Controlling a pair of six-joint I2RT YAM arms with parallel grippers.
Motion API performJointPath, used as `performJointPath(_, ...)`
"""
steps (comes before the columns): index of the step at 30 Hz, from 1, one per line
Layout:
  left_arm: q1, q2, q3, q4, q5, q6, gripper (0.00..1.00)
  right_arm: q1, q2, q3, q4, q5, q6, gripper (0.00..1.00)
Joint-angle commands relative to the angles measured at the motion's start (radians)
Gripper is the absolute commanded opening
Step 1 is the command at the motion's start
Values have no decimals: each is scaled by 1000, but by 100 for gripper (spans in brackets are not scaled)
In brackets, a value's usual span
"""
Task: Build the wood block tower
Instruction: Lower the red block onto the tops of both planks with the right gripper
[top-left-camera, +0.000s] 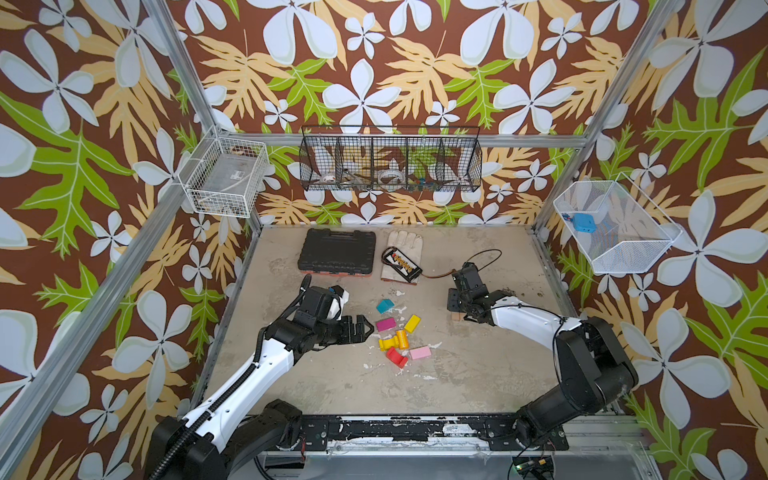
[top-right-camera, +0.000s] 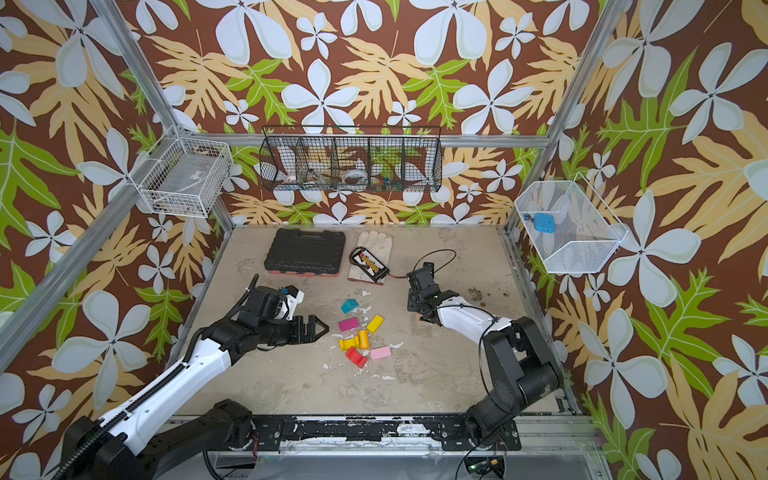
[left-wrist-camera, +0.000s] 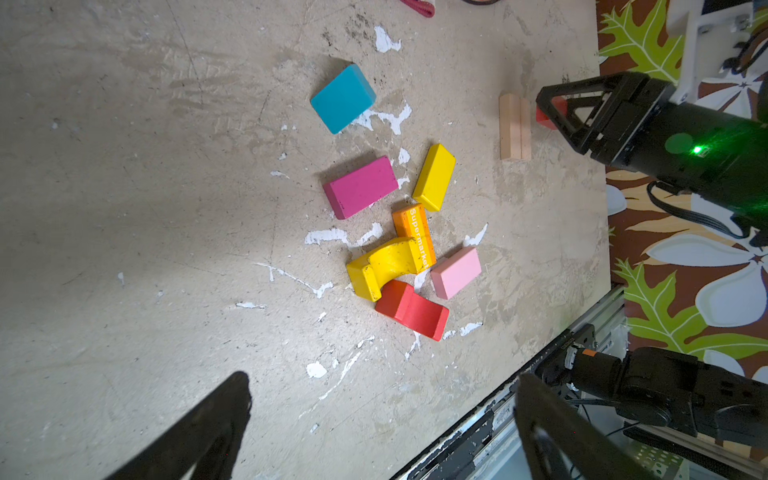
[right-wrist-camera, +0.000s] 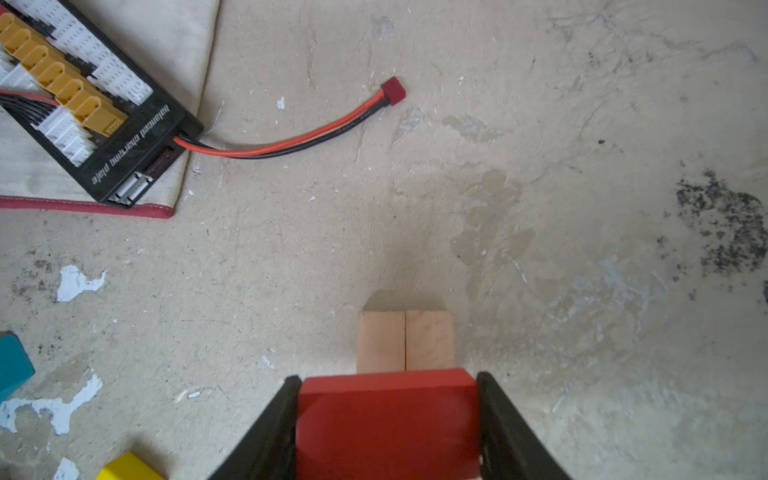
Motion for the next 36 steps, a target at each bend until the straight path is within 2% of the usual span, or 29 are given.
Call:
performJointPath(1,1,-3,0,19,10,10,100,2,8,-7,0,-11,15,38)
performJointPath(10,0,7,-1,21,15,9,100,2,-12,-42,5,-49,29,39)
performJointPath(29,0,-12,-4,22,12,5,100,5,105,53,-46,59,15,41)
performJointPath(36,0,-14,-4,22,13,5,100,5,132,77,-56,66,4,42)
